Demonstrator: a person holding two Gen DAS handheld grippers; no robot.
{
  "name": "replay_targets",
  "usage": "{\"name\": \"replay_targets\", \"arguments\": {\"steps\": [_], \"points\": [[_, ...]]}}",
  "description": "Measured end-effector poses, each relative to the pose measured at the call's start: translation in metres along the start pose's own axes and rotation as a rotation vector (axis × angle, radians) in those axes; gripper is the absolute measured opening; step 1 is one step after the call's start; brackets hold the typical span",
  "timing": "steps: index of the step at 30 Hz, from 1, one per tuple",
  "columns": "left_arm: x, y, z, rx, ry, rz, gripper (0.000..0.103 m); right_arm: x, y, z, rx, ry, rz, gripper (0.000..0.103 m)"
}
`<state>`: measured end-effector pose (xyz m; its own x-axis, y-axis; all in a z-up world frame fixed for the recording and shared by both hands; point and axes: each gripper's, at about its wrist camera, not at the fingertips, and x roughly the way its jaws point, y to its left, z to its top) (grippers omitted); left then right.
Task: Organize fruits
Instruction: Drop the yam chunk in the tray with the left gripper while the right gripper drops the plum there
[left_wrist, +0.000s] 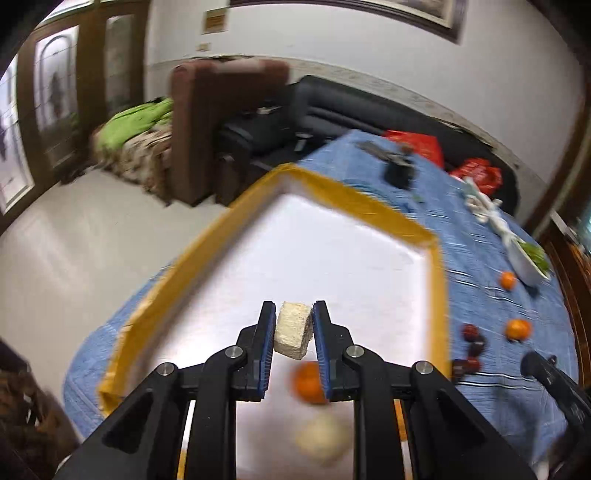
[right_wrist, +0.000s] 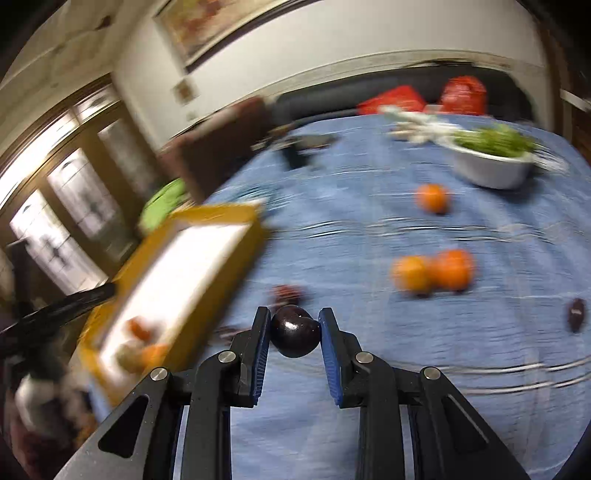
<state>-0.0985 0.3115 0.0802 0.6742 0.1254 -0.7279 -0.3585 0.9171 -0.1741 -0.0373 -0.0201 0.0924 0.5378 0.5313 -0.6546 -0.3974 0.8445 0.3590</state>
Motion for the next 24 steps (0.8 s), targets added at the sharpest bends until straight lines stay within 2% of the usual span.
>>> {"name": "replay_targets", "arguments": {"steps": [5, 10, 12, 14, 16, 18, 20, 24], "points": [[0.006, 0.030, -0.005, -0.046, 0.008, 0.032, 0.020, 0.028, 0.082, -0.001, -0.131, 0.086, 0.131, 0.030], [0.013, 0.045, -0.007, -0.089, 0.024, 0.015, 0.020, 0.058, 0.137, -0.014, -0.226, 0.147, 0.166, 0.031], [0.012, 0.048, -0.006, -0.105, 0.026, -0.010, 0.026, 0.073, 0.151, -0.022, -0.250, 0.177, 0.162, 0.031], [0.005, 0.050, -0.005, -0.116, 0.006, -0.024, 0.049, 0.083, 0.156, -0.027, -0.267, 0.191, 0.143, 0.031], [-0.005, 0.053, -0.005, -0.121, -0.023, -0.036, 0.054, 0.089, 0.158, -0.030, -0.273, 0.201, 0.131, 0.031], [-0.012, 0.055, -0.004, -0.126, -0.036, -0.047, 0.055, 0.093, 0.159, -0.032, -0.270, 0.204, 0.129, 0.032], [-0.019, 0.054, -0.003, -0.124, -0.045, -0.056, 0.057, 0.092, 0.159, -0.031, -0.267, 0.201, 0.131, 0.039], [-0.027, 0.046, -0.002, -0.105, -0.047, -0.048, 0.068, 0.086, 0.159, -0.032, -0.262, 0.190, 0.135, 0.042]]}}
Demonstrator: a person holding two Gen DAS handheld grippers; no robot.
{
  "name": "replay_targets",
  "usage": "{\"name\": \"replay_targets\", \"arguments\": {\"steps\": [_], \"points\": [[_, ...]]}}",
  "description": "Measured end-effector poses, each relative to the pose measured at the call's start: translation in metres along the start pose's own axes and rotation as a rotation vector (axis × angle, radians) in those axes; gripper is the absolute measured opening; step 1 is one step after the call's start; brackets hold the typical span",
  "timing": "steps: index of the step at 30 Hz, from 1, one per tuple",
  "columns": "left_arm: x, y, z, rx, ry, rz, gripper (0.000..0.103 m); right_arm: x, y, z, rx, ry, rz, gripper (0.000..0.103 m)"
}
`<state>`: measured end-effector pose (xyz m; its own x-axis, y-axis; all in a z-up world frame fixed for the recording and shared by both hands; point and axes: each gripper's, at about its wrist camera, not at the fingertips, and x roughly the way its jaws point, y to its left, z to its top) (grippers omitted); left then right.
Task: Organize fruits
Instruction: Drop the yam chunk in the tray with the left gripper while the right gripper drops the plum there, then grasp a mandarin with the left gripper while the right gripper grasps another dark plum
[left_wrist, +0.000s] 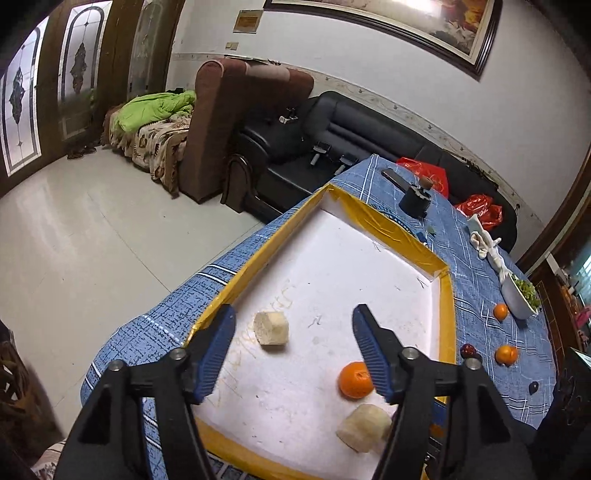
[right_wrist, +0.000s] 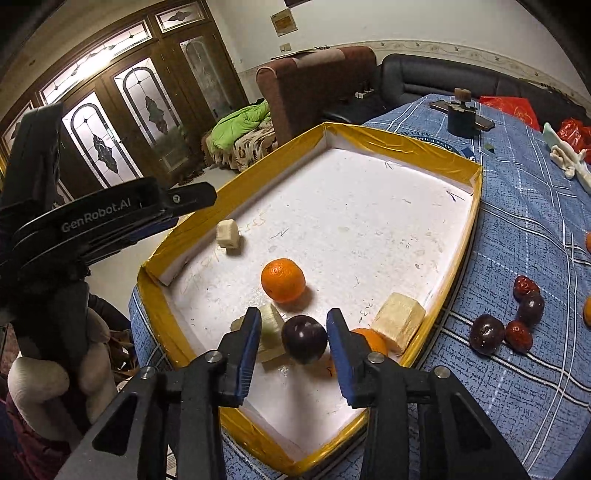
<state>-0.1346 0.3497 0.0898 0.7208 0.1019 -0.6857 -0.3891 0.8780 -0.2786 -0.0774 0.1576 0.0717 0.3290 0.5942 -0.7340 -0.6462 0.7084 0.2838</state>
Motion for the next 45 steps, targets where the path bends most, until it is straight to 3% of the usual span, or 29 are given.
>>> {"name": "replay_targets", "arguments": {"steps": [6, 9, 14, 19, 24, 36, 42, 45], "points": [[-0.008, -0.011, -0.001, -0.003, 0.023, -0.015, 0.080, -0.026, -0.011, -0.002, 0.035, -0.051, -0.003, 0.048], [-0.013, -0.021, -0.004, 0.006, 0.029, -0.025, 0.085, -0.048, -0.031, -0.007, 0.079, -0.099, -0.029, 0.058], [-0.021, -0.067, -0.022, 0.122, 0.029, -0.081, 0.086, -0.081, -0.080, -0.025, 0.181, -0.141, -0.106, 0.060], [-0.033, -0.120, -0.040, 0.289, -0.015, -0.054, 0.086, -0.108, -0.129, -0.046, 0.301, -0.158, -0.173, 0.060], [-0.039, -0.151, -0.052, 0.389, -0.036, -0.034, 0.086, -0.127, -0.157, -0.066, 0.371, -0.174, -0.215, 0.060], [-0.034, -0.165, -0.058, 0.409, 0.006, -0.014, 0.086, -0.136, -0.192, -0.087, 0.443, -0.173, -0.222, 0.060], [-0.028, -0.168, -0.062, 0.408, 0.038, -0.042, 0.086, -0.146, -0.200, -0.092, 0.441, -0.184, -0.247, 0.060], [-0.025, -0.166, -0.063, 0.390, 0.054, -0.076, 0.086, -0.161, -0.216, -0.097, 0.460, -0.200, -0.300, 0.060]]}}
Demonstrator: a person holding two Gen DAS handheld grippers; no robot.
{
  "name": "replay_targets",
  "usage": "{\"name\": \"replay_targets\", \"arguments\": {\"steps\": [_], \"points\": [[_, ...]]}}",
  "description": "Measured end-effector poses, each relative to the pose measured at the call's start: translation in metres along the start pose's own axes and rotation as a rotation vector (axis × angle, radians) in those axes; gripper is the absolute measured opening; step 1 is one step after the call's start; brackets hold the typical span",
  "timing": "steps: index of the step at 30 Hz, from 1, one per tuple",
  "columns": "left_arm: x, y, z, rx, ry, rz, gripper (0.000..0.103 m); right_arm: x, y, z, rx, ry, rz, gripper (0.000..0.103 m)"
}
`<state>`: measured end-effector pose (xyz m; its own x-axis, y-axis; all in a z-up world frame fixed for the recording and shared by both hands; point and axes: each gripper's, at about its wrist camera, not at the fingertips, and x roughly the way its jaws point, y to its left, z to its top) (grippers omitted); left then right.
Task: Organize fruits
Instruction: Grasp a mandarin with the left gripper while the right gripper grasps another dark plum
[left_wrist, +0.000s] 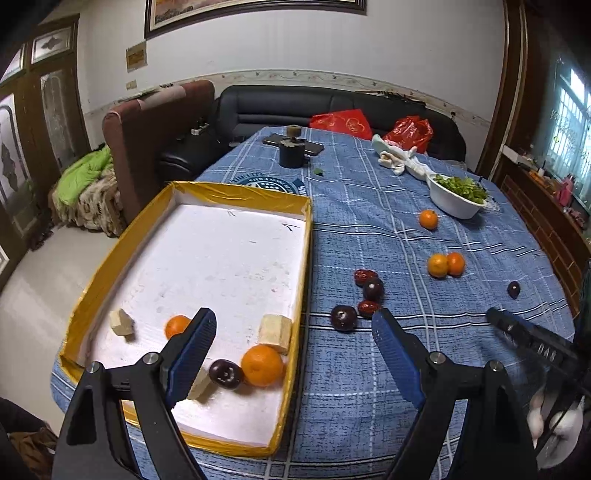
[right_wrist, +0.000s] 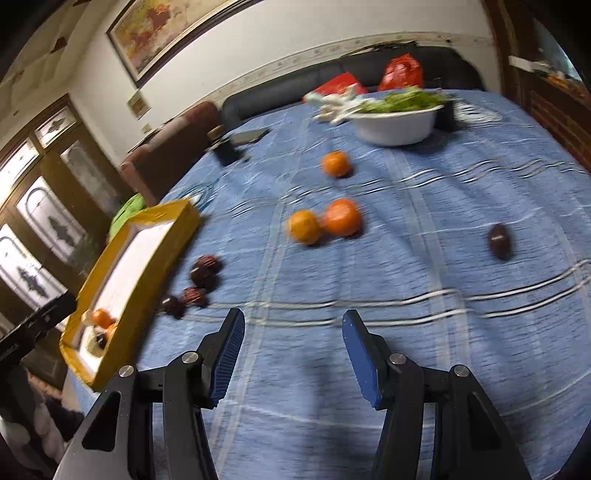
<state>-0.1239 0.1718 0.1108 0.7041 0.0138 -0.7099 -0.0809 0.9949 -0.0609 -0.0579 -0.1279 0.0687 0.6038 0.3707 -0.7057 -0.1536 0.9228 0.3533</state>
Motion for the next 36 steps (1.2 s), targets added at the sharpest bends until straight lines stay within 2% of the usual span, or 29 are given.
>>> {"name": "replay_targets", "arguments": {"steps": [6, 9, 15, 21, 23, 26, 30, 32, 36], "points": [[0.016, -0.006, -0.002, -0.026, 0.038, -0.062, 0.086, -0.026, -0.065, 0.030, 0.086, -0.069, -0.174, 0.060], [0.021, -0.018, -0.003, -0.015, 0.054, -0.104, 0.086, -0.018, -0.090, 0.047, 0.122, -0.058, -0.235, 0.059], [0.025, -0.039, -0.001, 0.038, 0.070, -0.122, 0.086, 0.011, -0.110, 0.060, 0.131, -0.041, -0.329, 0.059], [0.043, -0.076, 0.009, 0.096, 0.084, -0.147, 0.086, 0.027, -0.112, 0.055, 0.107, -0.012, -0.351, 0.056], [0.053, -0.090, 0.012, 0.118, 0.102, -0.164, 0.085, 0.027, -0.112, 0.055, 0.094, -0.014, -0.355, 0.038], [0.074, -0.119, 0.020, 0.169, 0.115, -0.209, 0.085, 0.023, -0.113, 0.054, 0.088, -0.021, -0.372, 0.027], [0.106, -0.157, 0.029, 0.267, 0.105, -0.226, 0.085, 0.022, -0.118, 0.054, 0.115, -0.020, -0.332, 0.027], [0.124, -0.170, 0.033, 0.307, 0.113, -0.221, 0.075, 0.020, -0.118, 0.054, 0.122, -0.024, -0.302, 0.027], [0.153, -0.180, 0.039, 0.322, 0.149, -0.235, 0.071, 0.018, -0.115, 0.056, 0.118, -0.035, -0.277, 0.027]]}}
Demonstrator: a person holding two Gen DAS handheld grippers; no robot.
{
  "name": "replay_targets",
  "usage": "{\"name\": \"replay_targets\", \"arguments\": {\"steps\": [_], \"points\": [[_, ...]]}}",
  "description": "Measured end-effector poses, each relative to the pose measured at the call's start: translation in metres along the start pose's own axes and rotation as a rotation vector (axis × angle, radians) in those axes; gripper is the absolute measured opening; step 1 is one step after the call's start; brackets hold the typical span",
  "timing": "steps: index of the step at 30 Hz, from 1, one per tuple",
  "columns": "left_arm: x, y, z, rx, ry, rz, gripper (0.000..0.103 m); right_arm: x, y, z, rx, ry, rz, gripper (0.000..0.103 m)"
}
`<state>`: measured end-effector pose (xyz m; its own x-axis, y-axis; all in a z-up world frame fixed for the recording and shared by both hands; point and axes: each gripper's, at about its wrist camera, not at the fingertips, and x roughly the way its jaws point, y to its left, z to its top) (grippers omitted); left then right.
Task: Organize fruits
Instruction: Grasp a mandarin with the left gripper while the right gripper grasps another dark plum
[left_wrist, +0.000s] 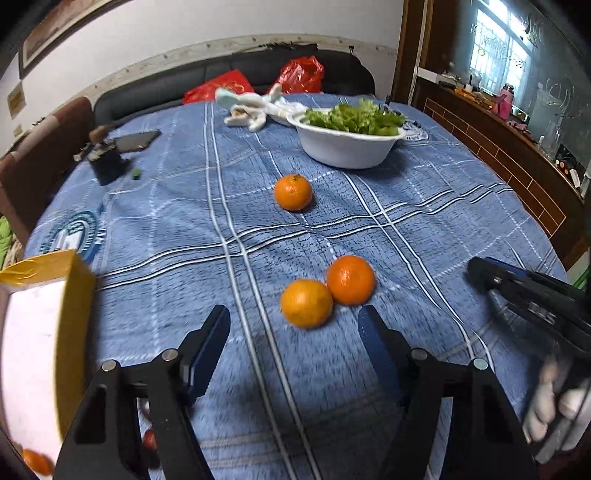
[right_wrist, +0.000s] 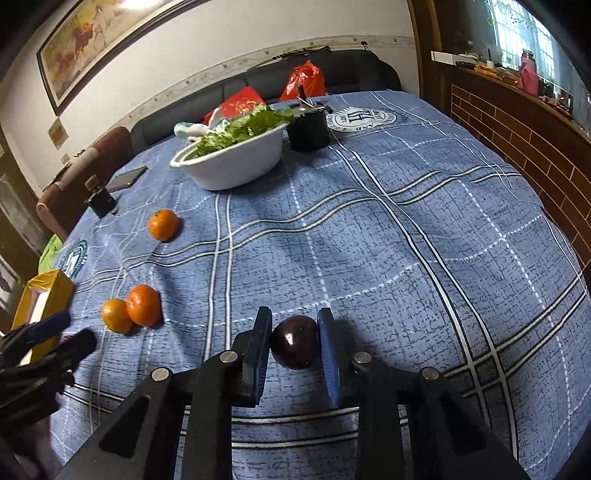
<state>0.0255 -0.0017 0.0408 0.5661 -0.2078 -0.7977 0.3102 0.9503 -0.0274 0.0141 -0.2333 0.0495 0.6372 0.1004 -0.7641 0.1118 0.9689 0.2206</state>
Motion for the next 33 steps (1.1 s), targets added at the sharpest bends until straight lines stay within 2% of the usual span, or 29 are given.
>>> {"name": "replay_targets", "arguments": {"steps": [5, 7, 9, 10, 15, 20, 25, 28, 33], "points": [[0.027, -0.005, 0.003, 0.028, 0.039, 0.013, 0.071, 0.001, 0.002, 0.000, 0.010, 0.010, 0.027, 0.027], [0.028, -0.005, 0.003, 0.026, 0.026, -0.006, 0.071, 0.001, 0.003, 0.000, 0.009, 0.010, 0.033, 0.027], [0.025, -0.006, 0.003, 0.021, 0.020, -0.013, 0.054, 0.001, 0.004, 0.000, 0.008, 0.008, 0.034, 0.027], [0.023, -0.006, 0.003, 0.012, 0.019, -0.043, 0.031, 0.001, 0.004, 0.000, 0.009, 0.008, 0.035, 0.027], [0.009, -0.006, -0.002, 0.001, -0.001, -0.010, 0.032, 0.000, 0.004, -0.001, 0.007, 0.002, 0.044, 0.027], [-0.025, 0.003, -0.015, -0.065, -0.047, -0.032, 0.032, -0.002, 0.004, -0.001, 0.006, -0.010, 0.048, 0.027], [-0.058, 0.016, -0.028, -0.118, -0.102, -0.018, 0.032, -0.004, 0.004, -0.001, 0.007, -0.018, 0.055, 0.027], [-0.074, 0.030, -0.033, -0.137, -0.122, 0.020, 0.032, -0.004, 0.003, -0.003, 0.014, -0.017, 0.051, 0.027], [-0.111, 0.079, -0.052, -0.266, -0.170, 0.058, 0.032, -0.004, 0.002, -0.007, 0.020, -0.017, 0.038, 0.027]]}}
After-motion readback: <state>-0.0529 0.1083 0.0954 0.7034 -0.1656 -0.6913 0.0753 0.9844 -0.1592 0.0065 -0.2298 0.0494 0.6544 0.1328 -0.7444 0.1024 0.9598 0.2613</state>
